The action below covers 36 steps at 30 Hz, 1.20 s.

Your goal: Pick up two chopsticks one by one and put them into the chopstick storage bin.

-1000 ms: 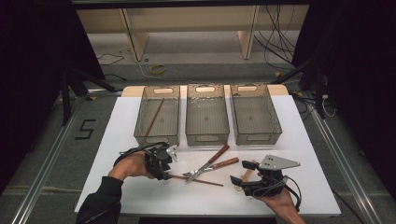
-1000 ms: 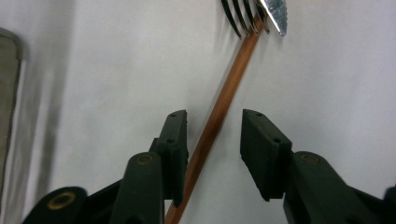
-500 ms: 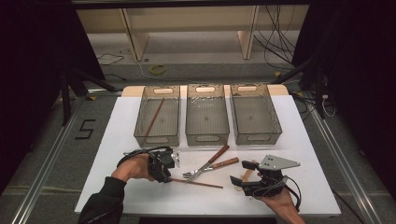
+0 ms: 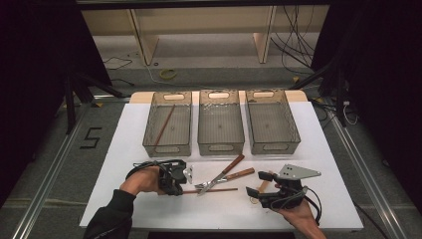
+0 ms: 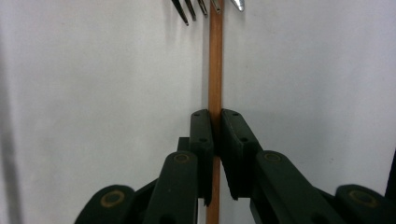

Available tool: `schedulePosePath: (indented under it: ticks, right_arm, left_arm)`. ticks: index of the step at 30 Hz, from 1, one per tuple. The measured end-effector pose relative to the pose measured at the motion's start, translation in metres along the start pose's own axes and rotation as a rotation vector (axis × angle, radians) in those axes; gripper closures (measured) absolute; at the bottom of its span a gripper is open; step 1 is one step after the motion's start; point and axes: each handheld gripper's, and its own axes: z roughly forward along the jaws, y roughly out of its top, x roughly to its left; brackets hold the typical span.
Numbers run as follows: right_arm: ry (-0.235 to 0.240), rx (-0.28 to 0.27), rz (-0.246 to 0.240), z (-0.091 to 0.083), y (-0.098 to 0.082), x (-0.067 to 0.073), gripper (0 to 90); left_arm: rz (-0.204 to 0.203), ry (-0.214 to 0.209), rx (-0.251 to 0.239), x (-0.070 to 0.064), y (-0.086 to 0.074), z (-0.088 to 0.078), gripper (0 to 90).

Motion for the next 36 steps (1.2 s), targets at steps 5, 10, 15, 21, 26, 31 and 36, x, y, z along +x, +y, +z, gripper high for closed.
schedulePosePath:
  ticks: [5,10,15,21,26,31,36]
  right_arm:
    - [0.001,-0.004,0.003,-0.001,0.0,0.0,27.2]
    - [0.0,-0.003,0.001,-0.001,0.0,0.0,27.3]
    - [0.0,-0.003,-0.008,-0.001,0.0,0.001,27.3]
    - [0.0,-0.006,-0.009,-0.001,0.001,0.001,27.3]
    - [0.002,-0.015,-0.006,-0.002,0.001,0.001,27.3]
    - [0.003,-0.023,-0.009,-0.002,0.001,0.001,27.3]
    - [0.004,-0.024,-0.007,-0.003,0.001,0.001,27.3]
  left_arm:
    - [0.029,-0.001,-0.002,-0.003,0.001,0.0,83.1]
    - [0.043,-0.015,-0.012,-0.008,0.003,0.0,83.3]
    - [0.057,-0.024,-0.016,-0.011,0.004,-0.007,83.4]
    - [0.036,-0.029,-0.067,-0.012,0.002,-0.016,83.4]
    - [0.003,-0.014,-0.109,-0.011,0.001,-0.023,83.4]
    - [-0.048,0.011,-0.141,-0.008,-0.001,-0.029,83.4]
    - [-0.126,0.034,-0.206,-0.001,-0.003,-0.033,83.3]
